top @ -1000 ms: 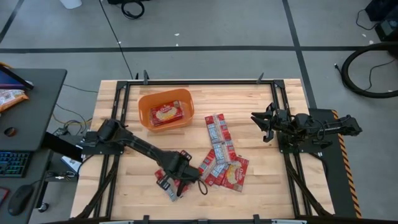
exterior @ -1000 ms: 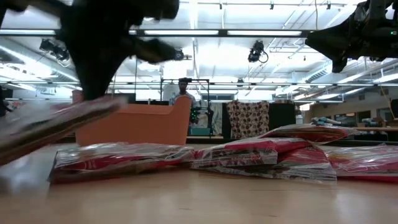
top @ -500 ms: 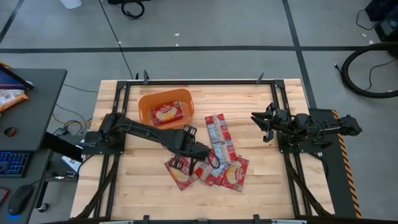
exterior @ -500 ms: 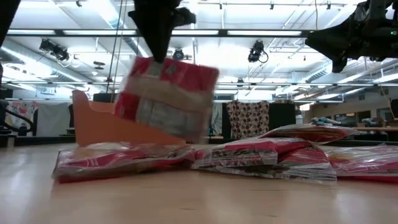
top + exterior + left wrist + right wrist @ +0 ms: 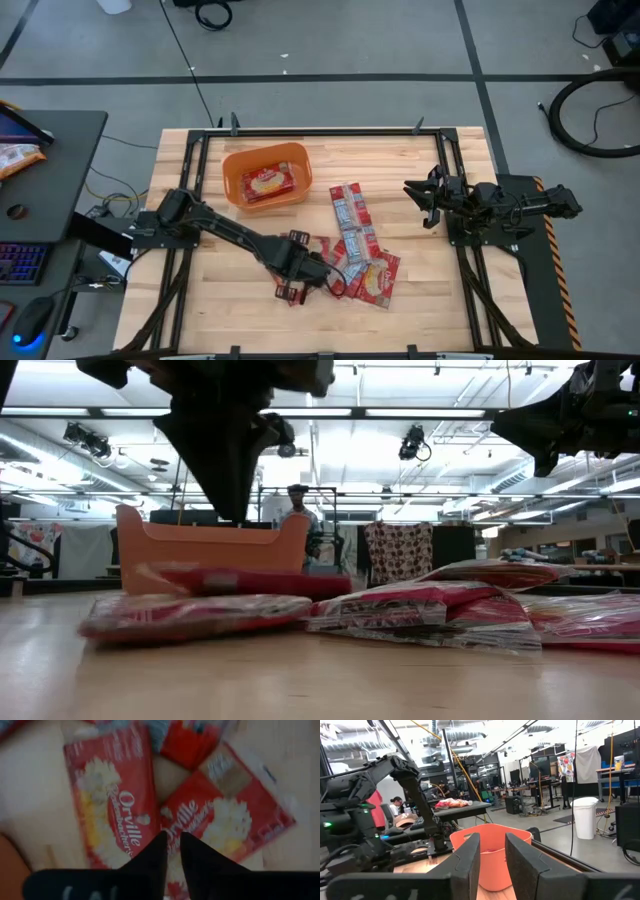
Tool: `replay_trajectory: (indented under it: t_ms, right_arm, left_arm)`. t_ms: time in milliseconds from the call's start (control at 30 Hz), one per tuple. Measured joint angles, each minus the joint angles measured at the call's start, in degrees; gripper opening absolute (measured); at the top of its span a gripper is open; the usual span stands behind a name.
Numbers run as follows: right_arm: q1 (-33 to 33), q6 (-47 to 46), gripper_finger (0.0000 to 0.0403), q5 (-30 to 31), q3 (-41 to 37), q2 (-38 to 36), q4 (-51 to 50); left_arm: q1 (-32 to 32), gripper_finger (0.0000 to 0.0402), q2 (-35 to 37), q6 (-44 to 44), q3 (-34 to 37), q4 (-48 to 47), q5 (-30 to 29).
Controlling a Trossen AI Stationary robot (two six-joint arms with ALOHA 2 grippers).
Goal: Sort popcorn bags into baskets
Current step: Put the red popcorn bag into the orange container
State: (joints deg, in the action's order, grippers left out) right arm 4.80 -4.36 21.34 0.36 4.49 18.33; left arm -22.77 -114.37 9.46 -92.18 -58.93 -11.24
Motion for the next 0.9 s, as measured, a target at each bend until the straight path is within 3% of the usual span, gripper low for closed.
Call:
replay_trajectory:
  t_ms: [167,400,567,733,900]
  right_arm:
    - [0.0,0.0,0.0095,0.0,0.0,0.0,0.0]
    - [0.0,0.0,0.0095,0.0,0.0,0.0,0.0]
    - [0.0,0.0,0.0095,0.0,0.0,0.0,0.0]
    - [0.0,0.0,0.0095,0.0,0.0,0.0,0.0]
    - [0.0,0.0,0.0095,0.0,0.0,0.0,0.0]
  left_arm:
    - [-2.4,0.0116,0.0,5.4,0.0,3.5,-5.3]
    - [-5.0,0.0193,-2.6,13.8,0.0,4.5,-21.7]
    - [-5.0,0.0223,-6.2,10.0,0.0,3.0,-22.2]
    - [-4.4,0.0217,-9.6,3.1,0.0,0.3,-22.2]
    - [-2.8,0.021,-11.5,1.9,0.0,-0.7,-23.5]
